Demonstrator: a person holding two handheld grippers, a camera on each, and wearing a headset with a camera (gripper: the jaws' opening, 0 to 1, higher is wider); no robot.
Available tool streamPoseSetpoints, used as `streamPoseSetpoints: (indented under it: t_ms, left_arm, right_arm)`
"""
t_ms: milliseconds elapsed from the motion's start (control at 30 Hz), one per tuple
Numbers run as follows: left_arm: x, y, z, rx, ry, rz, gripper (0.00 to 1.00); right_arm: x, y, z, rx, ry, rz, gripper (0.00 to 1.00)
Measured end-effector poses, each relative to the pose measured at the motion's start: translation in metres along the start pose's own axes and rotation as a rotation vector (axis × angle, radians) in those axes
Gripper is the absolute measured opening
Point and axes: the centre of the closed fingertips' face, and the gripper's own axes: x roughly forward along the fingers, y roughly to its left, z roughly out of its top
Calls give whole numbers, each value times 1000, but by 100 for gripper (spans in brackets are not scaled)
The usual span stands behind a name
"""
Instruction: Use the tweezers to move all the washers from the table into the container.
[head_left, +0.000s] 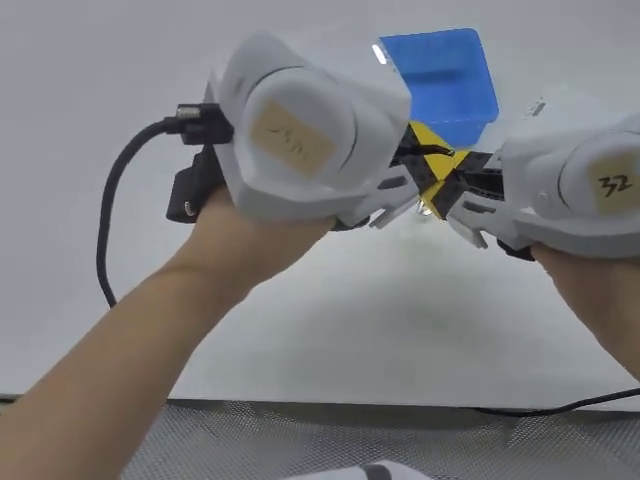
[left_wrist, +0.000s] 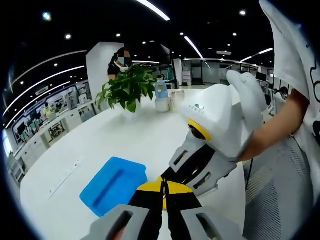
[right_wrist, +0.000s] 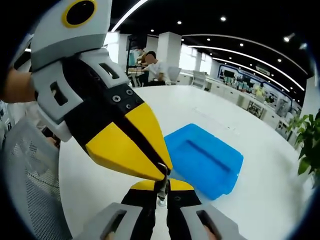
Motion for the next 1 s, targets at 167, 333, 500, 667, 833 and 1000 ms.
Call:
streamPoseSetpoints:
  t_ms: [167,333,500,667,833,1000]
  left_arm:
    - [-7,9,16,47,-14,27,0]
    - [-10,22,29,57,-47,73,0]
    - [-9,41,37,72,-70,122,0]
    - [-1,54,36,55,-72,156,0]
    - [13,67,24,32,-38,170,0]
    - [29,78,11,9,-21,166,0]
  right_arm:
    - [-6,-8,21,-13,-43,-28,3]
    - [-6,-22,38,-32,-74,-57,3]
    - [-1,-36,54,-46,-104,-72,2]
    - [10,-52,58,-68,-107,-90,2]
    - [24,-63,47,-68,-83,-97,2]
    - [34,-68,38,-44,-66,-93,2]
